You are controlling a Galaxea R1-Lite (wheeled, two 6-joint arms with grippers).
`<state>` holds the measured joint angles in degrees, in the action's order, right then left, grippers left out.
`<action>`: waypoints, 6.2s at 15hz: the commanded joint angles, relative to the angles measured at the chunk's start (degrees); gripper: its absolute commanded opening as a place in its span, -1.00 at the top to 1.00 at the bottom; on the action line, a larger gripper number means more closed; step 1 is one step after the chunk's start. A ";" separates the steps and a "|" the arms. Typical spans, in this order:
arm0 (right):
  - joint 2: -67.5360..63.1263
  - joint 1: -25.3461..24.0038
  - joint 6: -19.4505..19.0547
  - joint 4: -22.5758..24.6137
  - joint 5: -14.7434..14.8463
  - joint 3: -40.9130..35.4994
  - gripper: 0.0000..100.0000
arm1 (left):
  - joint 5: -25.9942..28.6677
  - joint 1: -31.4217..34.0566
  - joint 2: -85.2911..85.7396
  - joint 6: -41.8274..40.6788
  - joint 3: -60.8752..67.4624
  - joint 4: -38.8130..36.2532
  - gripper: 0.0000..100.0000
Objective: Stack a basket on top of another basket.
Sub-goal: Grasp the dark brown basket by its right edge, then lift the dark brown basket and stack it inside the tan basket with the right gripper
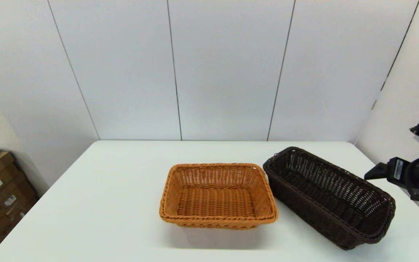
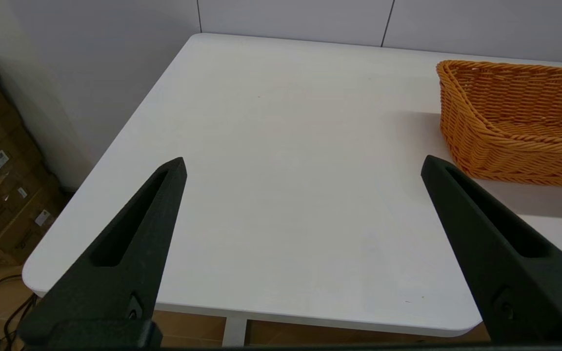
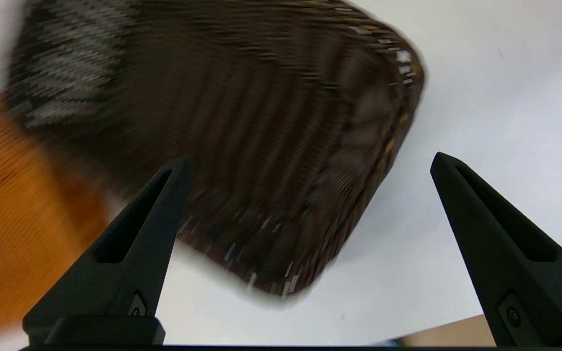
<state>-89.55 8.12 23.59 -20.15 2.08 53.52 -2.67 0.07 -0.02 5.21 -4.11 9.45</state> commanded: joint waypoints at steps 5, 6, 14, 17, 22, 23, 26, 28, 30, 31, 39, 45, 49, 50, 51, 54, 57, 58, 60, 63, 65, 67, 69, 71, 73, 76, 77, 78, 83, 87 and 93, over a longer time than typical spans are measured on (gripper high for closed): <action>-13.37 0.67 7.70 0.20 2.22 -3.42 -1.00 | -0.05 0.01 0.11 0.07 -0.02 0.04 -1.00; -13.90 0.41 9.02 0.20 2.13 -3.86 -1.00 | -0.05 0.01 0.11 0.07 -0.02 0.04 -1.00; -14.95 -1.26 15.87 0.55 -2.00 -5.62 -1.00 | -0.05 0.01 0.11 0.07 -0.02 0.04 -1.00; -16.27 -1.26 15.87 1.96 -2.00 -6.41 -1.00 | -0.05 0.01 0.11 0.07 -0.02 0.04 -1.00; -19.52 -1.26 16.31 5.65 -2.00 -7.37 -1.00 | -0.05 0.01 0.11 0.07 -0.02 0.04 -1.00; -19.61 -1.35 16.31 5.65 -2.00 -7.37 -1.00 | -0.05 0.01 0.11 0.07 -0.02 0.04 -1.00; -19.34 -1.35 16.31 5.74 -1.91 -7.29 1.00 | -0.05 0.01 0.11 0.07 -0.02 0.04 -1.00; -19.17 -1.35 16.49 5.74 -1.91 -7.20 1.00 | -0.05 0.01 0.11 0.07 -0.02 0.04 -1.00; -18.90 -1.26 16.67 5.74 -1.91 -6.85 1.00 | -0.05 0.01 0.11 0.07 -0.02 0.04 -1.00; -18.20 -1.18 16.67 5.65 -2.00 -6.50 1.00 | -0.05 0.01 0.11 0.07 -0.02 0.04 -1.00; -15.13 3.13 23.43 4.95 -4.37 1.15 1.00 | -0.05 0.01 0.11 0.07 -0.02 0.04 -1.00; -5.72 0.76 24.58 -3.76 -10.61 13.02 1.00 | -0.05 0.01 0.11 0.07 -0.02 0.04 -1.00; -2.65 -10.05 24.49 -6.04 -11.23 16.18 1.00 | -0.05 0.01 0.11 0.07 -0.02 0.04 -1.00; -2.21 -13.92 24.40 -6.04 -11.05 16.62 1.00 | -0.05 0.01 0.11 0.07 -0.02 0.04 -1.00; -2.29 -18.40 24.31 -6.04 -10.79 17.15 1.00 | -0.05 0.01 0.11 0.07 -0.02 0.04 -1.00; -3.96 -30.88 24.22 -5.95 -10.70 18.91 1.00 | -0.05 0.01 0.11 0.07 -0.02 0.04 -1.00; -8.71 -38.09 22.47 -6.04 -10.43 21.54 1.00 | -0.05 0.01 0.11 0.07 -0.02 0.04 -1.00; -10.73 -38.88 20.36 -6.04 -10.52 22.51 1.00 | -0.05 0.01 0.11 0.07 -0.02 0.04 -1.00; -13.81 -38.88 16.23 -6.83 -10.79 23.65 1.00 | -0.05 0.01 0.11 0.07 -0.02 0.04 -1.00; -16.53 -38.70 10.51 -11.58 -10.96 26.64 1.00 | -0.05 0.01 0.11 0.07 -0.02 0.04 -1.00; -17.41 -38.35 7.88 -14.30 -11.14 28.92 1.00 | -0.05 0.01 0.11 0.07 -0.02 0.04 -1.00; -18.38 -37.91 6.47 -17.11 -11.14 31.03 1.00 | -0.05 0.01 0.11 0.07 -0.02 0.04 -1.00; -18.99 -36.77 4.36 -18.35 -11.66 32.35 1.00 | -0.05 0.01 0.11 0.07 -0.02 0.04 -1.00; -19.70 -35.63 3.83 -19.14 -13.07 34.29 1.00 | -0.05 0.01 0.11 0.07 -0.02 0.04 -1.00; -21.01 -35.63 3.75 -19.22 -13.42 35.34 1.00 | -0.05 0.01 0.11 0.07 -0.02 0.04 -1.00; -22.95 -35.63 3.75 -19.14 -13.51 36.57 1.00 | -0.05 0.01 0.11 0.07 -0.02 0.04 -1.00; -23.30 -35.63 3.75 -19.05 -13.60 36.83 1.00 | -0.05 0.01 0.11 0.07 -0.02 0.04 -1.00; -23.83 -35.63 3.75 -18.96 -13.86 36.92 1.00 | -0.05 0.01 0.11 0.07 -0.02 0.04 -1.00; -25.32 -35.54 2.87 -18.87 -14.13 36.92 1.00 | -0.05 0.01 0.11 0.07 -0.02 0.04 -1.00; -25.67 -35.10 2.69 -18.78 -15.44 36.92 1.00 | -0.05 0.01 0.11 0.07 -0.02 0.04 -1.00; -26.46 -32.82 1.46 -18.78 -17.29 36.66 1.00 | -0.05 0.01 0.11 0.07 -0.02 0.04 -1.00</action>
<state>-115.63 -25.03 24.97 -38.73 -15.13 90.21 -2.69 0.07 -0.02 5.21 -4.13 9.45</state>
